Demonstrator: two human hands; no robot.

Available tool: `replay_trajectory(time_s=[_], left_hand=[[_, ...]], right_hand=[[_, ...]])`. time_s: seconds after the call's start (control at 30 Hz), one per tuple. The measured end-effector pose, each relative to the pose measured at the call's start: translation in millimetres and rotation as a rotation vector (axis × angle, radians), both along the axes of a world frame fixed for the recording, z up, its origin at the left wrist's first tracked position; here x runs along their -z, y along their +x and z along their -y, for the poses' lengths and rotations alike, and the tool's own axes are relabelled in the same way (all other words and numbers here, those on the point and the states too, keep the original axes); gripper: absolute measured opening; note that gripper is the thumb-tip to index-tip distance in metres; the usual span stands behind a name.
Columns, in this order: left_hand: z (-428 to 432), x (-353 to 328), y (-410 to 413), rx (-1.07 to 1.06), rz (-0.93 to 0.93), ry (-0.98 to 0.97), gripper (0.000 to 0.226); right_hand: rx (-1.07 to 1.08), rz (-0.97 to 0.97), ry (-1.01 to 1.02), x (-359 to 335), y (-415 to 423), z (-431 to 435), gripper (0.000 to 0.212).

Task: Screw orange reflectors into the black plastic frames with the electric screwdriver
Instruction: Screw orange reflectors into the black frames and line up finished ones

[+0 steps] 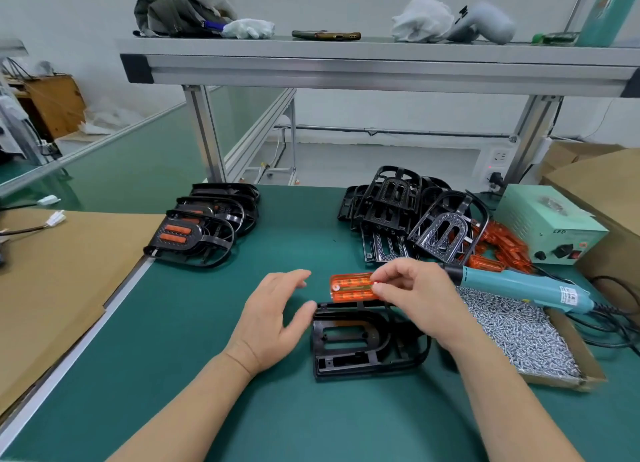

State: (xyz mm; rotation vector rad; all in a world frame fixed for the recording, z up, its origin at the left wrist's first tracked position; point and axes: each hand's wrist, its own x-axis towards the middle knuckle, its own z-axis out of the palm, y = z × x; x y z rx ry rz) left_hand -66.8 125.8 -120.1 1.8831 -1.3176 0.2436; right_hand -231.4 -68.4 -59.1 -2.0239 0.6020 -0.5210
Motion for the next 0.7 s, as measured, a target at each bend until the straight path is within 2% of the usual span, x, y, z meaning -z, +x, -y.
replay_trajectory(time_s=[0.17,0.47,0.7], left_hand=[[2.7,0.8,2.3,-0.015,0.032,0.015,0.028],[0.7,-2.5,-0.2,0.002,0.049,0.052,0.025],[-0.5,-4.2,-1.7,0.008,0.075,0.074,0.024]], right_hand=[[0.073,-0.068,-0.080,-5.8,-21.2,4.1,0.015],[-0.105,-0.274,-0.197,6.5,-14.1,-28.3,0.007],[-0.127,-0.386,-0.483,8.3,-3.3,-33.5,0.008]])
